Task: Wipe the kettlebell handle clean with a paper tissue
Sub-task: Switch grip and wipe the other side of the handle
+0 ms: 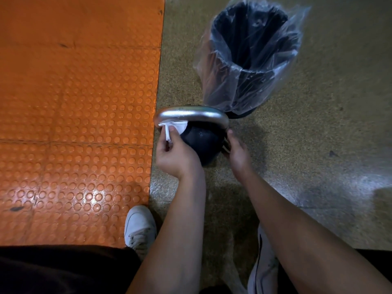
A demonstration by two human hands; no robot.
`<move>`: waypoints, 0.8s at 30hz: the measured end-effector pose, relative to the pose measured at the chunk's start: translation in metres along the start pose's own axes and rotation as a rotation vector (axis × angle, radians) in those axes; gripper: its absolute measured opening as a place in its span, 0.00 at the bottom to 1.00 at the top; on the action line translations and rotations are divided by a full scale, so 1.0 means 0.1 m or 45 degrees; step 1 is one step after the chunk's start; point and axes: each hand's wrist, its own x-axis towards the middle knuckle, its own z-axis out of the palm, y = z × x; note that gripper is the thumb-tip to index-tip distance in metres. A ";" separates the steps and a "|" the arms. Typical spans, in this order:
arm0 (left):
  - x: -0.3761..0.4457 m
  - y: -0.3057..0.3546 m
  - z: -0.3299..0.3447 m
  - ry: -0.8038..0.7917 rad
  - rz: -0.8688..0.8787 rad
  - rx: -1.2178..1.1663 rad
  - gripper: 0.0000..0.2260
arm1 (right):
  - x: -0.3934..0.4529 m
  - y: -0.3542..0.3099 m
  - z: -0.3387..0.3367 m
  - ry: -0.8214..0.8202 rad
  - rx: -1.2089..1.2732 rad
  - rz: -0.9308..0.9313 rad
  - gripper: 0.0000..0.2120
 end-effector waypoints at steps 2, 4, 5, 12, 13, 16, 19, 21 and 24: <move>0.01 0.05 0.04 -0.011 -0.126 -0.098 0.10 | 0.00 0.01 0.01 0.008 -0.036 -0.021 0.33; 0.03 0.08 0.07 -0.011 -0.182 -0.159 0.10 | 0.02 0.01 0.01 -0.010 -0.025 -0.017 0.36; 0.03 0.08 0.08 -0.011 -0.170 -0.171 0.10 | 0.02 0.00 0.01 -0.012 -0.003 -0.003 0.35; -0.02 0.01 0.00 -0.011 0.211 -0.032 0.07 | 0.06 0.08 0.00 0.024 0.004 0.025 0.33; -0.02 0.00 -0.01 -0.039 0.229 -0.003 0.06 | 0.07 0.11 0.00 0.029 -0.002 0.027 0.35; 0.03 -0.04 -0.05 -0.051 0.272 0.056 0.08 | 0.07 0.08 0.01 0.029 0.014 0.013 0.38; 0.04 -0.05 -0.08 -0.075 0.415 0.110 0.08 | 0.05 0.07 0.00 -0.003 0.048 0.007 0.37; 0.00 -0.07 -0.10 -0.152 0.448 0.116 0.05 | 0.06 0.08 -0.01 -0.018 0.061 0.006 0.37; 0.01 -0.07 -0.07 -0.136 0.216 0.080 0.05 | 0.07 0.10 -0.01 -0.011 0.041 -0.014 0.36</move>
